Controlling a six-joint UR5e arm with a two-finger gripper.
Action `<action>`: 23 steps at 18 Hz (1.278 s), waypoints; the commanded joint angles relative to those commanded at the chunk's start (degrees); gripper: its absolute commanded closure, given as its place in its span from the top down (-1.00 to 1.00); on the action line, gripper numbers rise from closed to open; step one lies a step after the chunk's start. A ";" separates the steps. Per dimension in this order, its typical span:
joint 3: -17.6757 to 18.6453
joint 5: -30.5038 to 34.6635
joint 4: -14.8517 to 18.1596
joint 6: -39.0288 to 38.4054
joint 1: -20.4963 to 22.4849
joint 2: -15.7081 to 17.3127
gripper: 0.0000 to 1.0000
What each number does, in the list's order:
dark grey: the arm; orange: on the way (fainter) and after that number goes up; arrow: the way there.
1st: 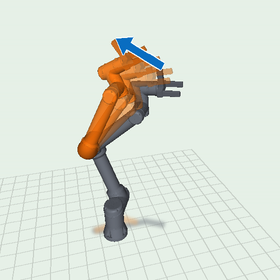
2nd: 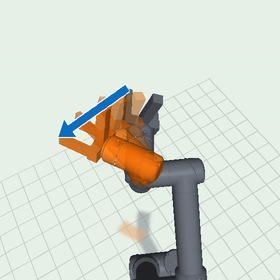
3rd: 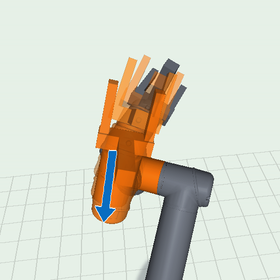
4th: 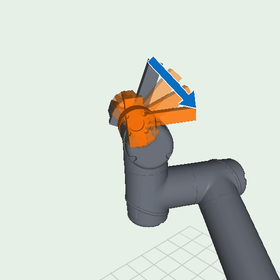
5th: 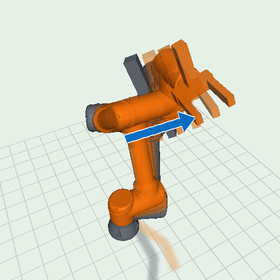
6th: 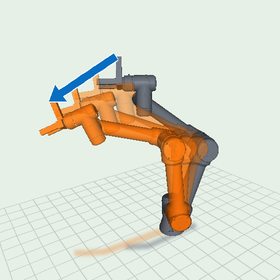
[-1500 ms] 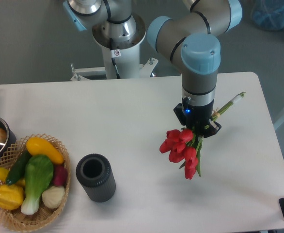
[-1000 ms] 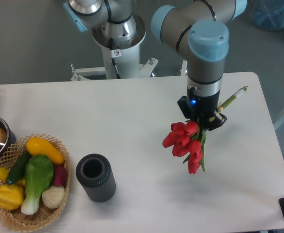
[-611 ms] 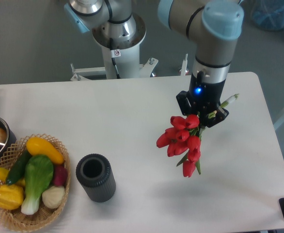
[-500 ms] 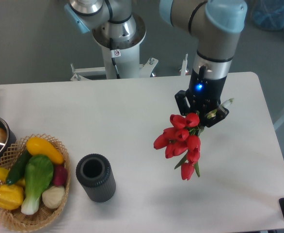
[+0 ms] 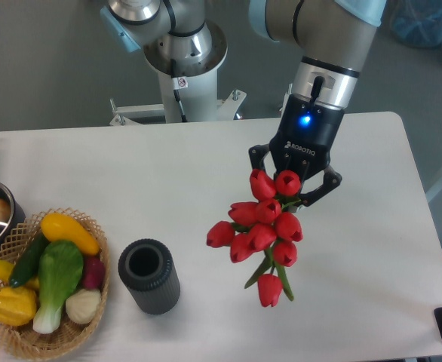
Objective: Insert the flowers into the vase
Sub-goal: 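Lift the red tulip bunch with the gripper and swing it toward the vase, then move the tulips over the dark grey vase and lower stems into it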
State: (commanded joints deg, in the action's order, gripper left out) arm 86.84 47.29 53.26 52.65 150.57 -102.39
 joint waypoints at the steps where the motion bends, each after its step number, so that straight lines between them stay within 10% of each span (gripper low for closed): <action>1: 0.09 0.00 0.00 -0.09 -0.62 0.00 -0.71; 8: 0.53 -3.94 -0.26 -0.88 -2.03 0.00 -0.71; 23: 4.39 -35.93 -0.18 -1.76 0.60 -0.53 -0.71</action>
State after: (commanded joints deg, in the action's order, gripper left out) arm 91.23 11.36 53.09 50.89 151.17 -102.92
